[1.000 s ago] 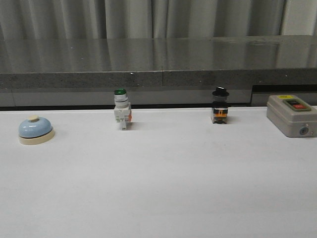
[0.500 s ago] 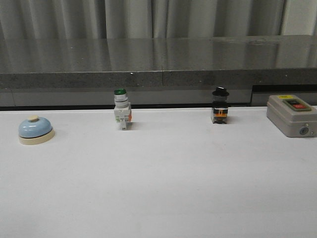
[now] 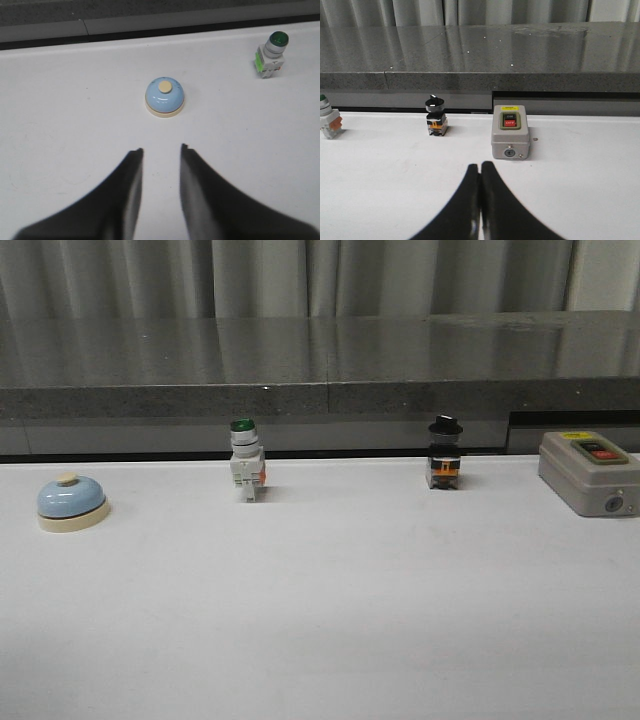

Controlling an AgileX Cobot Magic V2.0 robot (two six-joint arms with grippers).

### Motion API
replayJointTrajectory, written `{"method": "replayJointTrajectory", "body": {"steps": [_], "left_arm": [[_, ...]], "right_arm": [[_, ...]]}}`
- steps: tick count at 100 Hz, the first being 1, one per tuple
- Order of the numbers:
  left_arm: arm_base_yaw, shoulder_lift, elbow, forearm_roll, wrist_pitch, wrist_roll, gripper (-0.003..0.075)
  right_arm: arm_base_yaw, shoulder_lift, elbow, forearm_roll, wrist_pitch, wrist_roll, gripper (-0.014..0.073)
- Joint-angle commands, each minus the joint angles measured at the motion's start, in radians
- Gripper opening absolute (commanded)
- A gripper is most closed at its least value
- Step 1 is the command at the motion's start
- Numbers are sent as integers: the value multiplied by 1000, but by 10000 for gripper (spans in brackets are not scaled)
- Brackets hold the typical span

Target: Place and press bell with both arms

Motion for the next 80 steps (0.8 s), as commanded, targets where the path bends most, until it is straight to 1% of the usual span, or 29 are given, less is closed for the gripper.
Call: {"method": "replayJointTrajectory", "body": {"steps": [1,5,8,11,26,44,80], "left_arm": [[1,2,-36,-5,-56,-2,549],[1,11,-36,-5,-61,-2,648],[1,20,-36,-5,-65,-2,696],[1,31,-36,-5,-74,-2,718],[1,111,-49,-7,-125,-2,650],[1,261,-107,-12,-194,-2,648],[1,614,-309,-12,-210,-2,648]], "right_arm": [[-6,-20,-15,-8,-85,-8,-69],[-6,-20,-15,-8,-85,-8,-69],[-6,-20,-15,-8,-85,-8,-69],[-6,-20,-15,-8,-85,-8,-69],[-6,-20,-15,-8,-85,-8,-69],[-6,-20,-15,-8,-85,-8,-69],[-6,-20,-15,-8,-85,-8,-69]]}}
